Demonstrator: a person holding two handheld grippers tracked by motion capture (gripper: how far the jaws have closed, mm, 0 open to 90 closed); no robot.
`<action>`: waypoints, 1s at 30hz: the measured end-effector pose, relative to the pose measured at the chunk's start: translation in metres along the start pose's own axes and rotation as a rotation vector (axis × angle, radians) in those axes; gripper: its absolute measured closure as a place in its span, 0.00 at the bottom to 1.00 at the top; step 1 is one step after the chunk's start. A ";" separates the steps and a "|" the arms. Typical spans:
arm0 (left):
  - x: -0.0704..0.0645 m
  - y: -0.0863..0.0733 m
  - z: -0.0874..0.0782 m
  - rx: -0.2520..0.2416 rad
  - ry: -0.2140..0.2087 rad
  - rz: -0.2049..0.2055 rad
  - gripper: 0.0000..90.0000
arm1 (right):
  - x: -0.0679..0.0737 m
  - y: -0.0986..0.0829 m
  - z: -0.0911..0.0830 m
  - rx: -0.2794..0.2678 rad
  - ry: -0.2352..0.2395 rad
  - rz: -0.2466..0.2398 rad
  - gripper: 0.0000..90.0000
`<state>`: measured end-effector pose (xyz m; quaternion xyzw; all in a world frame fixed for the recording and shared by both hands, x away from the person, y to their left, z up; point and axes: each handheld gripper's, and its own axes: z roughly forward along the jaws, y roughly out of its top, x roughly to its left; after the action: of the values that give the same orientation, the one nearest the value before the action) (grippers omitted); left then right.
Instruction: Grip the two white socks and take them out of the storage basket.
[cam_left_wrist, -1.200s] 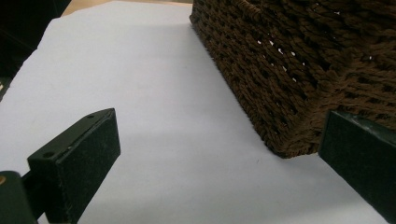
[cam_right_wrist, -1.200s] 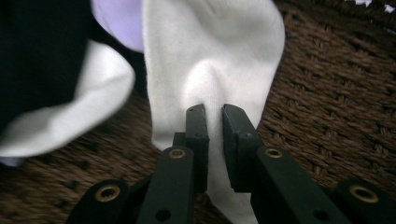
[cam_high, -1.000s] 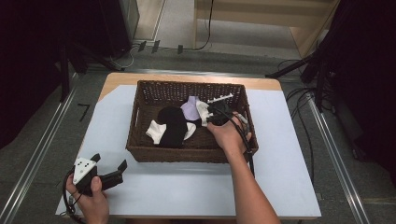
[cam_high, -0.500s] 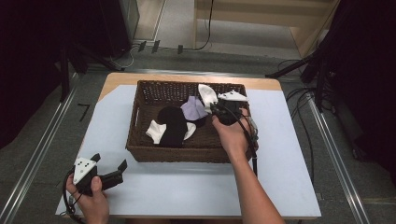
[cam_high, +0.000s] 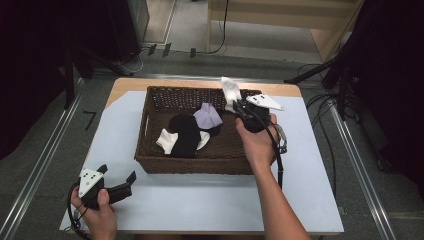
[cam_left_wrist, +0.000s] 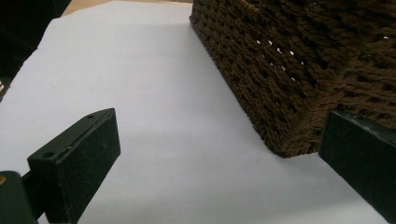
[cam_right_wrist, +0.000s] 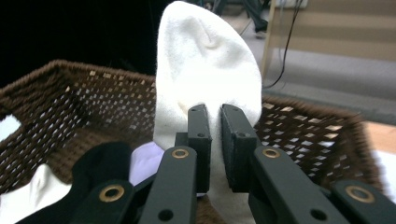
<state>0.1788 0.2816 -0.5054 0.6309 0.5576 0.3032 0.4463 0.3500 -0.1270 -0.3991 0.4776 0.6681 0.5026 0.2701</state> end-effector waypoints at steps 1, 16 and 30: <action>0.000 0.000 0.000 0.000 0.000 0.000 0.00 | -0.002 0.001 -0.003 -0.010 -0.008 0.000 0.92; 0.000 0.000 0.000 -0.003 0.000 0.001 0.00 | -0.040 0.010 -0.037 -0.166 -0.060 0.017 0.92; -0.001 0.000 0.000 -0.001 0.002 0.006 0.00 | -0.091 -0.007 -0.061 -0.159 -0.187 0.033 0.92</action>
<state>0.1787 0.2811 -0.5053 0.6321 0.5560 0.3054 0.4451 0.3328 -0.2350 -0.3950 0.5103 0.5900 0.5118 0.3601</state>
